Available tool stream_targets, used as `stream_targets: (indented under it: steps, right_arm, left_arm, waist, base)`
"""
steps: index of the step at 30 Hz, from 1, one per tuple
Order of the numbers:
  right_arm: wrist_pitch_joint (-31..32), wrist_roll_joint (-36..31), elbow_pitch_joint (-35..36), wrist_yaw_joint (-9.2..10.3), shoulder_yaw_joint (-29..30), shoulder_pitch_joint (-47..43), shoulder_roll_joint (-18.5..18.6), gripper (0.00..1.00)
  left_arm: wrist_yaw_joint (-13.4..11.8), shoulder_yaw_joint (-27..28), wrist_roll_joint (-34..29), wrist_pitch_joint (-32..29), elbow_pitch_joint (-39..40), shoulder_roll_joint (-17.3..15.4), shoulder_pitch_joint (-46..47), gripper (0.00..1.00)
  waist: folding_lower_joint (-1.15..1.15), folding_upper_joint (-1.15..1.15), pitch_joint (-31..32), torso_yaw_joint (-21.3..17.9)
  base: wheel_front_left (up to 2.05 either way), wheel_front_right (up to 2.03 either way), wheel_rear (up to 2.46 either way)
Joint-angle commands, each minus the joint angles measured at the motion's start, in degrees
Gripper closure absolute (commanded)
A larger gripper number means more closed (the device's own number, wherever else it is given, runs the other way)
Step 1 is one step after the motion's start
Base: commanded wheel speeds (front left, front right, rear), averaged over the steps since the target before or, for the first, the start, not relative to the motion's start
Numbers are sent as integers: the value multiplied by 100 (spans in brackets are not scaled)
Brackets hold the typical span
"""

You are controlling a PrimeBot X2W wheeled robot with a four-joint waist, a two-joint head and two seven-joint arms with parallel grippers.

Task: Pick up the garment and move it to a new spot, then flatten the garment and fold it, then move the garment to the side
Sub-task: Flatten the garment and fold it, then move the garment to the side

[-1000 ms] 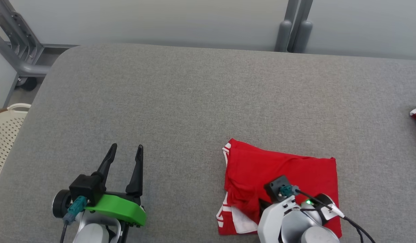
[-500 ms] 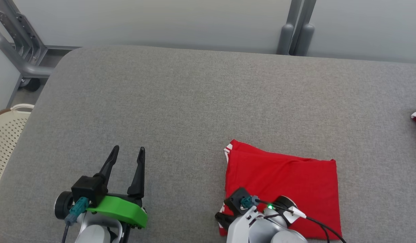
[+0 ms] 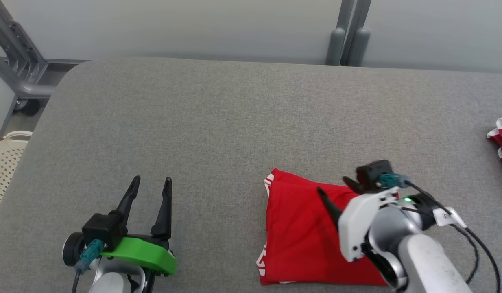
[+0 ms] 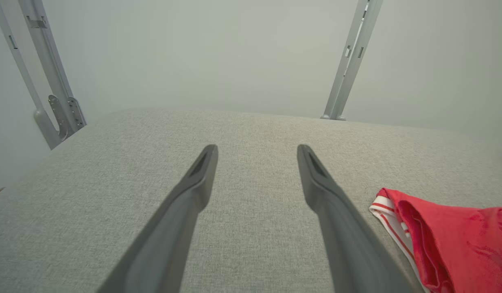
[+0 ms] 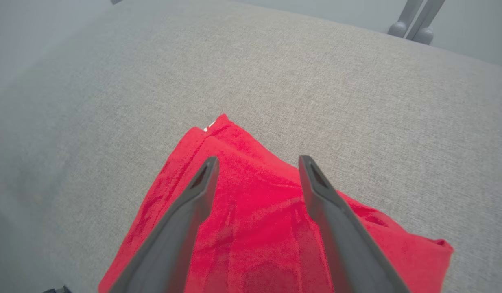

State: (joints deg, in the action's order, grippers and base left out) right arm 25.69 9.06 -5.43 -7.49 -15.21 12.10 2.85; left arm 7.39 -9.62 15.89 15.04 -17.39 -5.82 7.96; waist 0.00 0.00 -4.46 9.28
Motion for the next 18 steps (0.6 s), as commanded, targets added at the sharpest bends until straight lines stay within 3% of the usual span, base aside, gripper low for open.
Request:
stream_targets:
  steps: [1,5,9,18]
  right_arm:
    - [229,-205,404,1,441,-322,12,0]
    - [669,-401,1285,1,1240,-918,11,0]
    - [907,-363,1720,1,1763,-1314,7,0]
    - [910,-177,1322,1,1882,-1225,8,0]
  left_arm:
    - [13,1,-47,15,15,16,-29,0]
    - [12,-20,-38,15,34,2,-2,0]
    - [13,9,-35,15,50,-12,63,0]
    - [13,-34,-69,15,100,-11,219,0]
  waist:
    - [0,0,-7,-43]
    - [0,0,-61,-122]
    - [0,0,-141,-213]
    - [0,0,-301,-287]
  base:
    - [0,0,0]
    - [0,0,0]
    - [0,0,0]
    - [0,0,0]
